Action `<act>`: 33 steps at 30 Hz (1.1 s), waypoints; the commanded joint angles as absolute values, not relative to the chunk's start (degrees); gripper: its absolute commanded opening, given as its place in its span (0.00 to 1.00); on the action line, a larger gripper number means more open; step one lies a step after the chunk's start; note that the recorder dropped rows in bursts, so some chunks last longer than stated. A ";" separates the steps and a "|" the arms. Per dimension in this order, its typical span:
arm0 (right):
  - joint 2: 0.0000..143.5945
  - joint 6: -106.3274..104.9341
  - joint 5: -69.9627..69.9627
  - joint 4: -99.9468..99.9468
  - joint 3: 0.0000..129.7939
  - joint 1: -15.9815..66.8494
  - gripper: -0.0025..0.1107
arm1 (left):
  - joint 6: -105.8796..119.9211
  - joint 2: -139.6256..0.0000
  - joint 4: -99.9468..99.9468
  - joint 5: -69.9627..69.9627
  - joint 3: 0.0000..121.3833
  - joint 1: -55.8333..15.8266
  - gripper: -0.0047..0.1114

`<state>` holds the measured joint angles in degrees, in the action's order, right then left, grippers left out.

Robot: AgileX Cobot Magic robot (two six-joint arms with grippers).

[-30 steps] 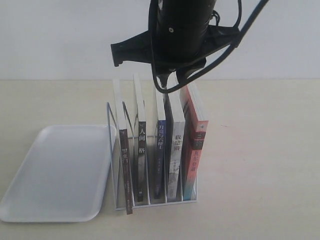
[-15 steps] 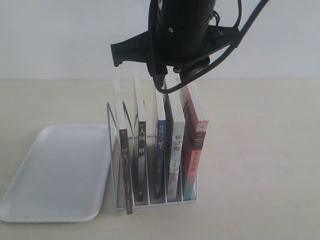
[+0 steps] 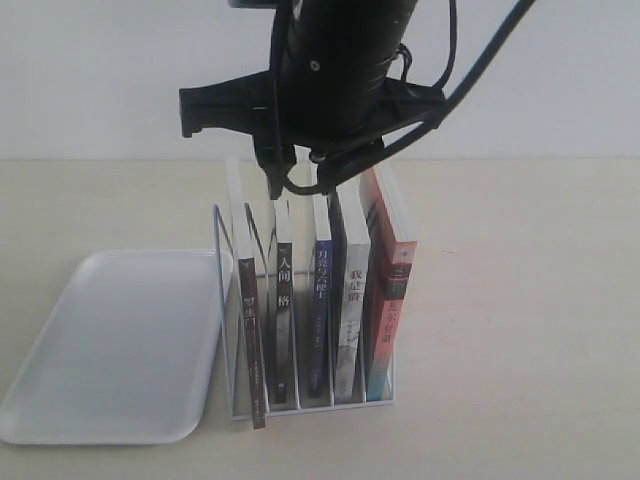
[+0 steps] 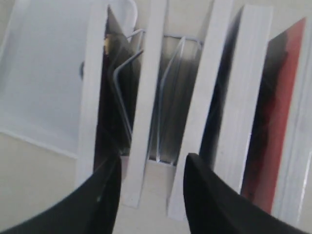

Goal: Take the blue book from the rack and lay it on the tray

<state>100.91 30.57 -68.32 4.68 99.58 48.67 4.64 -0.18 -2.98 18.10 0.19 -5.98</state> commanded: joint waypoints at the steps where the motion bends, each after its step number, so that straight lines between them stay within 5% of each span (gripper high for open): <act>1: 100.68 28.54 -65.58 1.99 99.35 48.51 0.38 | 4.24 0.00 -2.94 18.02 0.00 -5.78 0.08; 24: 107.22 28.02 -66.38 3.52 99.46 48.51 0.37 | 4.24 0.00 -2.94 18.02 0.00 -5.78 0.08; 31: 107.45 27.67 -66.37 3.52 99.46 48.51 0.02 | 4.24 0.00 -2.94 18.02 0.00 -5.78 0.08; 33: 107.45 27.54 -66.21 3.93 99.54 48.51 0.02 | 4.24 0.00 -2.94 18.02 0.00 -5.78 0.08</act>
